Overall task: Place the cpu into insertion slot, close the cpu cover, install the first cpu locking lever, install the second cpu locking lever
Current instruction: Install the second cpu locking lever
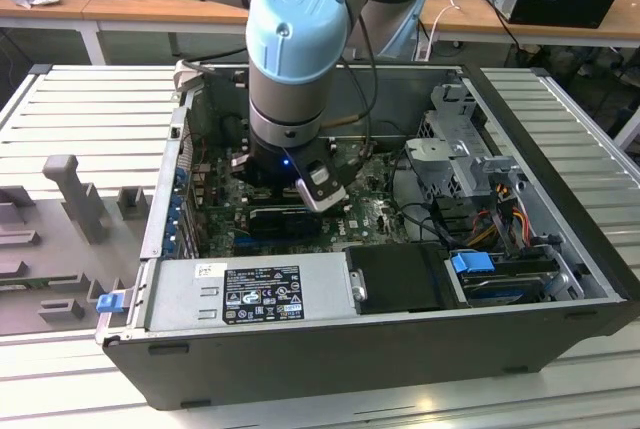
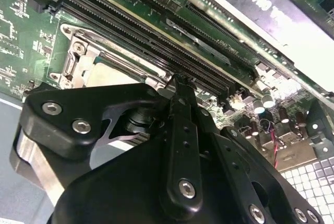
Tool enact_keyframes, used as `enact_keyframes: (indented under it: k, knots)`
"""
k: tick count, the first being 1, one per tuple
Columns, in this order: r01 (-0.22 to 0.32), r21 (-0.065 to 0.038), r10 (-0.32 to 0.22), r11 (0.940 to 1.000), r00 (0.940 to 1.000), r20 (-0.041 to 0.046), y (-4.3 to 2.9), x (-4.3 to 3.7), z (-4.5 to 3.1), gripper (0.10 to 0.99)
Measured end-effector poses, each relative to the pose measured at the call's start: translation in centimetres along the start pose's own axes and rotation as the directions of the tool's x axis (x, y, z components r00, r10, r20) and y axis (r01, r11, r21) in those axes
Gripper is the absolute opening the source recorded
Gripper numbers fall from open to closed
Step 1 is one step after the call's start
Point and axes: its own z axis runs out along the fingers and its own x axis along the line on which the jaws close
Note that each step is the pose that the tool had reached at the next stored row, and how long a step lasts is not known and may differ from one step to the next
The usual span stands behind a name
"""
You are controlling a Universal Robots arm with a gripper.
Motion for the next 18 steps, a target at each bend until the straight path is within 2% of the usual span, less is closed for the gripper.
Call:
enact_keyframes:
  k: [3, 6, 8, 10, 11, 12, 15, 17, 18]
  knots:
    - [0.001, -0.020, -0.001, 0.9998, 1.0000, 0.0006, -0.09, 0.11, 0.27, 0.106]
    - [0.001, -0.032, -0.001, 0.9995, 1.0000, 0.0009, -0.19, 0.20, 0.55, 0.106]
    - [0.002, -0.050, -0.002, 0.9988, 1.0000, 0.0016, -0.25, 0.28, 0.75, 0.106]
    - [0.003, -0.059, -0.003, 0.9982, 1.0000, 0.0019, -0.28, 0.32, 0.86, 0.106]
    - [0.003, -0.068, -0.003, 0.9977, 1.0000, 0.0025, -0.34, 0.34, 1.09, 0.106]
    - [0.003, -0.071, -0.003, 0.9975, 1.0000, 0.0024, -0.39, 0.35, 1.23, 0.106]
    - [0.003, -0.071, -0.003, 0.9975, 1.0000, 0.0023, -0.36, 0.44, 1.12, 0.106]
    - [0.003, -0.071, -0.003, 0.9975, 1.0000, 0.0024, -0.18, 0.48, 0.56, 0.106]
    - [0.003, -0.071, -0.003, 0.9975, 1.0000, 0.0024, 0.03, 0.51, -0.07, 0.106]
